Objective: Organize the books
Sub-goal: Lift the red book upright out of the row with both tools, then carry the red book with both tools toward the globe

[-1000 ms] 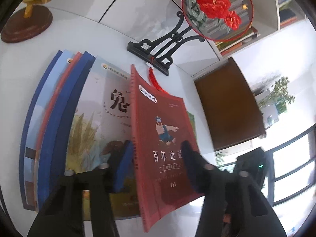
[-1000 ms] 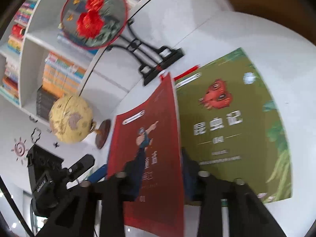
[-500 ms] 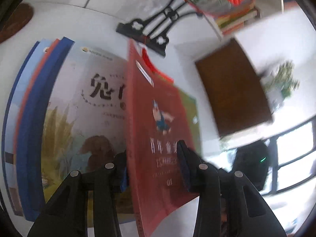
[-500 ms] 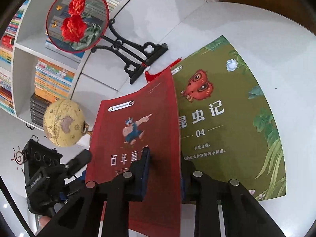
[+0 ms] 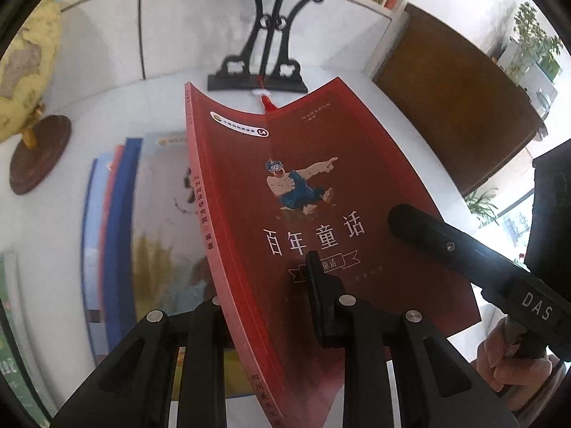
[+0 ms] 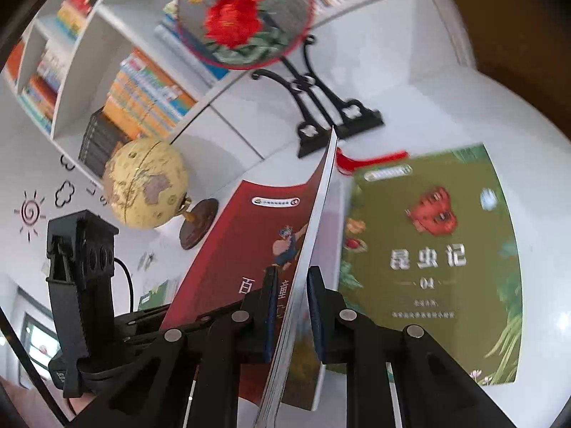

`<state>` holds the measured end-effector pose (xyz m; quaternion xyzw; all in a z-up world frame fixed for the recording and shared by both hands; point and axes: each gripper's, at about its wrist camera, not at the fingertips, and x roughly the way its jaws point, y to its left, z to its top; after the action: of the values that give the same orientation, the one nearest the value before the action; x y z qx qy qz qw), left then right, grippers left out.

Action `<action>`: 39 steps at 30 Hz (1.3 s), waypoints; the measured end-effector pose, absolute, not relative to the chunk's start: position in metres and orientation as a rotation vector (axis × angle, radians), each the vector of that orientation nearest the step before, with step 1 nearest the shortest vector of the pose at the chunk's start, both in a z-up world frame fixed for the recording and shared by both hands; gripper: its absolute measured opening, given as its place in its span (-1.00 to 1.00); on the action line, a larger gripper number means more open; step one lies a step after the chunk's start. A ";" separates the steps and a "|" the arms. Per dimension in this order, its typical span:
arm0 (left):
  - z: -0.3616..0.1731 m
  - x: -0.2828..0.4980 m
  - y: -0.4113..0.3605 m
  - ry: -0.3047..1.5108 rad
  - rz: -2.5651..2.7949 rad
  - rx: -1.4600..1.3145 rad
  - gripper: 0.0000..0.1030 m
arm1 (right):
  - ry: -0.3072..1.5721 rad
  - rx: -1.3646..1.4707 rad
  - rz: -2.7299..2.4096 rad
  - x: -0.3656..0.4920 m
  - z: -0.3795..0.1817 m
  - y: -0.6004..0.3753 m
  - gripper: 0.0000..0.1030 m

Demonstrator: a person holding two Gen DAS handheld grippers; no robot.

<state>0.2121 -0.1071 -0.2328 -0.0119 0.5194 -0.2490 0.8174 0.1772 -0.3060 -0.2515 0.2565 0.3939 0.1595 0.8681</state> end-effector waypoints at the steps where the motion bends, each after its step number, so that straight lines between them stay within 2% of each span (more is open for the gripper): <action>1: -0.229 0.212 -0.106 1.096 -0.527 -0.021 -0.60 | 0.822 0.530 0.337 0.178 -0.249 -0.304 -0.67; 39: -0.094 0.148 -0.045 0.788 -0.495 -0.074 -0.60 | 0.608 0.423 0.402 0.121 -0.101 -0.254 -0.67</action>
<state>0.1477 -0.0446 -0.0940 -0.0359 0.3797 -0.2384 0.8931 0.1206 -0.2535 -0.1011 0.2051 0.2949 0.1952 0.9126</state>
